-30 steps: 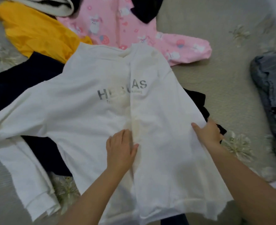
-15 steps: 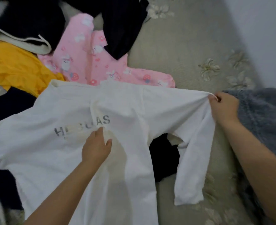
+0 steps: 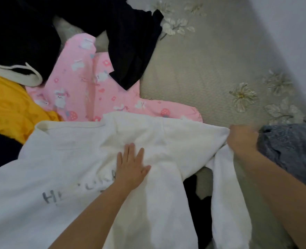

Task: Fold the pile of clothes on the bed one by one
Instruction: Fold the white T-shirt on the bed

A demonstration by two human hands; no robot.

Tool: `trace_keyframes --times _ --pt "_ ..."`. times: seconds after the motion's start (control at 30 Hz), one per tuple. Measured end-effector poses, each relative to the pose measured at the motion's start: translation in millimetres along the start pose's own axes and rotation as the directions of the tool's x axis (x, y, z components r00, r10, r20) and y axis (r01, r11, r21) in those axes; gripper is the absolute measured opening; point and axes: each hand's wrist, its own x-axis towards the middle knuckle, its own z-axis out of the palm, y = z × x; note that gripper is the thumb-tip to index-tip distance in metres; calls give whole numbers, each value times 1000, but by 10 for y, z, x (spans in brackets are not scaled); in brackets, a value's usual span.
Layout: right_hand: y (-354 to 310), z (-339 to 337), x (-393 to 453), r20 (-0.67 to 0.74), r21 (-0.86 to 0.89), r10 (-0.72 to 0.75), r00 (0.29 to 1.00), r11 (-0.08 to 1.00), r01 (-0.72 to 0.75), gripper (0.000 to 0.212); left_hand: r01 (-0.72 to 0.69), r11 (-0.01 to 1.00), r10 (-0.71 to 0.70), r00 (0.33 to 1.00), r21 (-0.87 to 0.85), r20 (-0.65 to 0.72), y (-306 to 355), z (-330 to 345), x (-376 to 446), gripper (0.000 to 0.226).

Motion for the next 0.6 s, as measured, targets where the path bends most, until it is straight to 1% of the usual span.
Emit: trace_keyframes --times 0.07,0.1,0.13,0.17,0.2,0.23,0.27,0.3,0.33,0.37,0.4,0.43,0.47,0.5,0.53,0.57,0.6 --pt "-129 159 -45 -95 -17 -48 994 999 47 34 9 999 -4 993 -38 117 -74 193 60 64" --pt "-226 210 -92 -155 14 -87 984 996 90 40 13 998 -6 991 -56 135 -86 236 73 64" --pt "-346 229 -142 -209 51 -131 969 988 145 44 4 997 5 992 -75 123 -80 229 78 63" --pt "-492 226 -196 -262 85 -184 948 973 212 44 -13 993 23 996 -116 85 -75 184 78 60" --pt "-656 207 -254 -316 120 -251 915 946 302 40 -33 978 32 999 -207 -10 -86 94 59 55" --pt "-843 174 -307 -387 154 -325 863 900 408 36 -77 949 29 987 -306 -159 -126 -21 33 46" --pt "-1049 140 -351 -454 175 -389 802 844 508 35 -144 927 28 948 -346 -318 -195 -158 1 37" --pt "-1249 116 -389 -504 172 -446 740 787 592 33 -205 930 31 870 -304 -492 -305 -281 -13 31" --pt "-1463 80 -422 -520 171 -505 689 729 663 31 -210 949 20 784 -236 -620 -459 -388 -17 30" --pt "-1688 43 -453 -485 198 -567 665 670 715 32 -145 968 -25 755 -204 -655 -642 -492 -18 29" --pt "-1913 0 -487 -410 259 -620 669 624 737 37 -27 977 -118 762 -213 -637 -847 -589 -18 29" --pt "-2135 -21 -507 -309 319 -656 689 611 725 46 103 964 -233 769 -244 -595 -1074 -672 -11 32" --pt "-2338 -29 -496 -216 356 -673 707 620 699 55 223 934 -347 749 -280 -564 -1317 -738 -10 36" --pt "-2515 -38 -474 -162 355 -674 721 641 680 60 323 897 -440 718 -301 -540 -1559 -797 -14 38" --pt "-2649 -55 -451 -126 341 -667 734 666 663 60 406 855 -518 687 -322 -509 -1787 -855 -18 38" --pt "-2740 -85 -424 -107 331 -649 753 691 643 54 480 812 -584 664 -332 -466 -2001 -909 -16 35" --pt "-2801 -99 -385 -111 316 -635 764 706 633 39 555 767 -641 657 -322 -397 -2202 -956 2 33"
